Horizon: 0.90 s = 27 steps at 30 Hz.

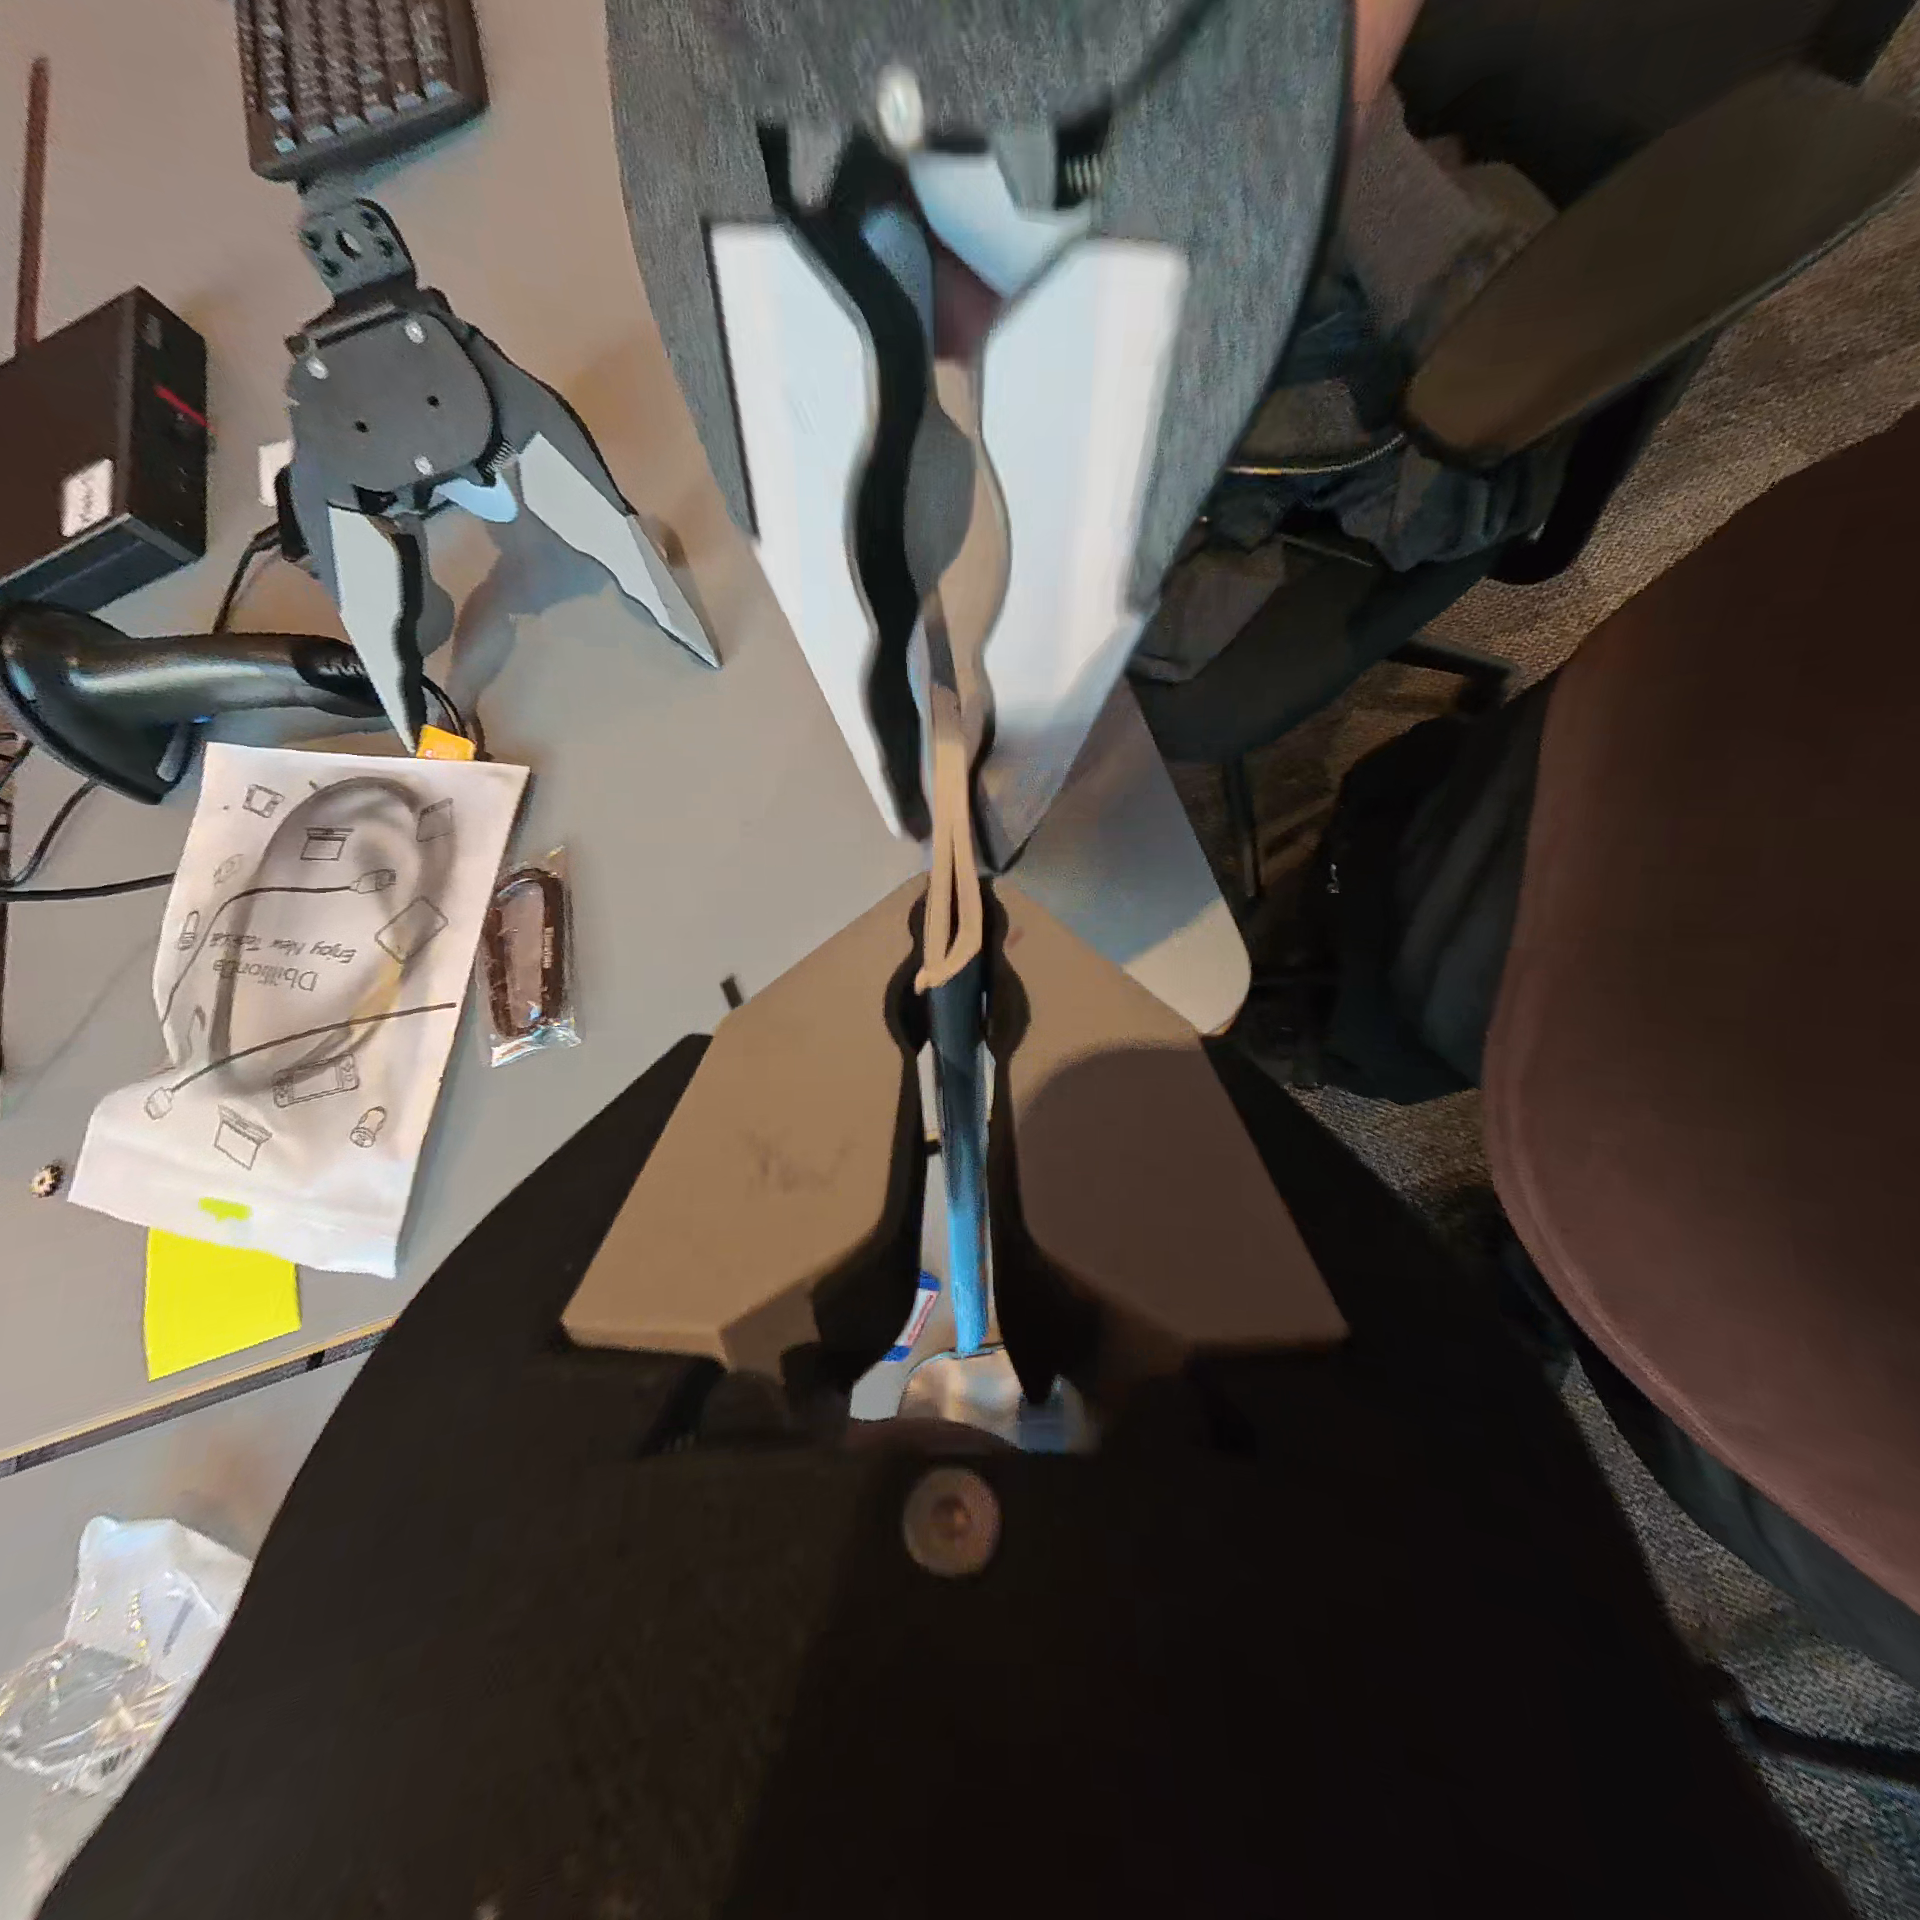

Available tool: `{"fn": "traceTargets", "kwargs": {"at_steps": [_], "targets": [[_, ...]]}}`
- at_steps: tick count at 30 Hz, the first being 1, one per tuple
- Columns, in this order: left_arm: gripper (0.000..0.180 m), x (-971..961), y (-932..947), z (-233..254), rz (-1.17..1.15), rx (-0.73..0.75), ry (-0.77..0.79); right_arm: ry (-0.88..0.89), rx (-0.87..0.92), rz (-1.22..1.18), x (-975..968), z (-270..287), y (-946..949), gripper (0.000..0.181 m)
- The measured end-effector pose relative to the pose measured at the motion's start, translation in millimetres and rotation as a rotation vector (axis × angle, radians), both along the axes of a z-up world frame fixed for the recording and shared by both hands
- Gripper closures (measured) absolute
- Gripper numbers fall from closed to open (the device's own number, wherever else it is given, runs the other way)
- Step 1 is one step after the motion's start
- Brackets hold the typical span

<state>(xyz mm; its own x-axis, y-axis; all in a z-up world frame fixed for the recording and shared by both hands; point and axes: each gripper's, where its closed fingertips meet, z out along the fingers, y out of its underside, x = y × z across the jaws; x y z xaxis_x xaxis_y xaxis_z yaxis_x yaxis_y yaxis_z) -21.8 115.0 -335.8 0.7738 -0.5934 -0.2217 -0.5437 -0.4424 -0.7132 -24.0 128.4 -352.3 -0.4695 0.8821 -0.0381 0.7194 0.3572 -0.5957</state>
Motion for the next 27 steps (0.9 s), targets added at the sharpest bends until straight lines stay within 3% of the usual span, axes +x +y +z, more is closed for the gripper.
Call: {"fn": "traceTargets", "kwargs": {"at_steps": [2,6,11,16,27], "targets": [[0.177,-4,0,6,0.001,0.004,0.01,0.042,-0.003,-0.041,1,18,13,0.149],[0.177,-12,4,17,0.005,0.028,0.069,-0.009,0.048,-0.169,14,50,25,0.142],[0.177,-20,19,30,0.086,0.076,0.098,-0.027,-0.01,-0.285,13,89,-6,0.136],[0.177,-19,32,53,0.14,0.16,0.063,0.012,-0.017,-0.435,5,89,5,0.114],[0.177,-15,32,90,0.207,0.264,0.009,0.024,0.05,-0.533,13,83,29,0.109]]}}
